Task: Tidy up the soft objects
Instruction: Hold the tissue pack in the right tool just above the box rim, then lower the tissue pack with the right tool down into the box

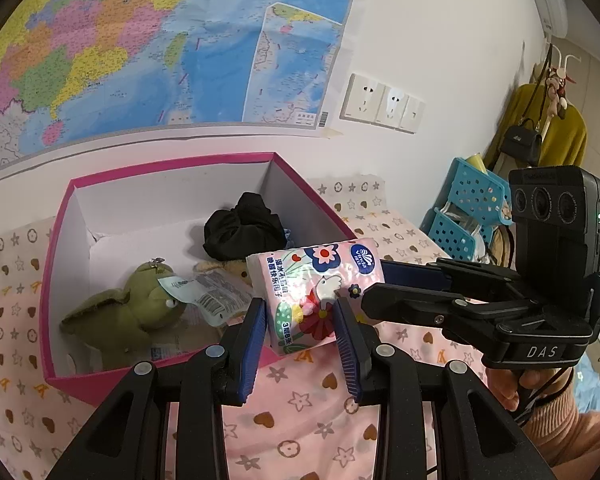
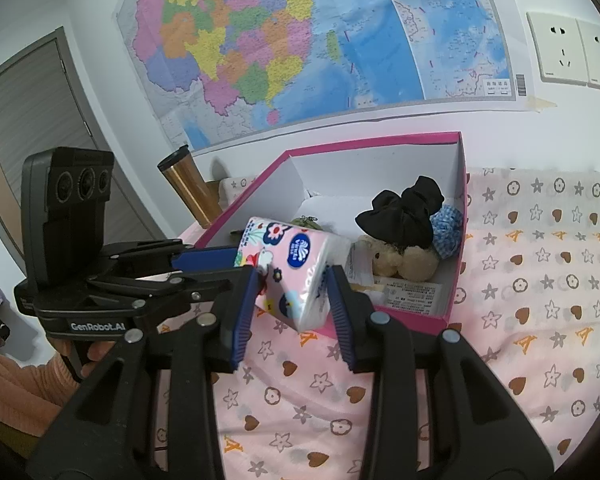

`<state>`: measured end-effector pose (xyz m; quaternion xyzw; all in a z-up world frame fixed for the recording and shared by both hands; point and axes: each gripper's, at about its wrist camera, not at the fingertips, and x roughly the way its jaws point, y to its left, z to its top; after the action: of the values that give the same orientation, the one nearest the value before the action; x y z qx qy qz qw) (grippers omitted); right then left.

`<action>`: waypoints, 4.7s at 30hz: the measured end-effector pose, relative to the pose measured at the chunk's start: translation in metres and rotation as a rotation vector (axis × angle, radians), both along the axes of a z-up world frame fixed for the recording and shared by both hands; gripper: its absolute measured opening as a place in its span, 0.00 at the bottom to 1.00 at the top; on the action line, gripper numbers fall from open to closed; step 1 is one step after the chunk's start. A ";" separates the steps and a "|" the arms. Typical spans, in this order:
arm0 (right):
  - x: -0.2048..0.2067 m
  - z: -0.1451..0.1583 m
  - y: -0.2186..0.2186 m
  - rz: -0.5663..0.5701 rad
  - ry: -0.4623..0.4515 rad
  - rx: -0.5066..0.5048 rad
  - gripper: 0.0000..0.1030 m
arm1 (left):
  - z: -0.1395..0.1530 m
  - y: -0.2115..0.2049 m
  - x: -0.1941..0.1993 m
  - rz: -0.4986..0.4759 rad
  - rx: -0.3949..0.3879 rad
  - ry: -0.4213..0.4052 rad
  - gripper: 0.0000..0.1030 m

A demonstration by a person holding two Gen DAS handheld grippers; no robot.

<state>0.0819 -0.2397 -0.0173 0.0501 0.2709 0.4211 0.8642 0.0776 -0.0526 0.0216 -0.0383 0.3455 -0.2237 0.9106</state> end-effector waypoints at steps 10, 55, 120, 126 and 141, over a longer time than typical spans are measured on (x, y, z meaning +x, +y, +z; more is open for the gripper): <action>0.001 0.000 0.001 0.000 0.001 -0.001 0.38 | 0.000 0.000 0.002 0.002 0.001 0.003 0.32; 0.010 0.004 0.004 -0.001 -0.002 -0.004 0.38 | -0.005 0.003 0.012 0.016 -0.004 0.019 0.32; 0.025 0.001 0.011 0.004 0.017 0.002 0.38 | -0.014 0.006 0.028 0.044 0.007 0.053 0.32; 0.025 0.001 0.011 0.005 0.018 0.006 0.38 | -0.014 0.006 0.028 0.050 0.009 0.054 0.32; 0.029 0.000 0.007 0.029 0.018 0.017 0.38 | -0.016 -0.002 0.027 0.084 0.020 0.060 0.32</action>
<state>0.1105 -0.2332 -0.0173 0.0572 0.2760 0.4355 0.8549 0.1041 -0.0549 0.0059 -0.0502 0.3731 -0.1806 0.9087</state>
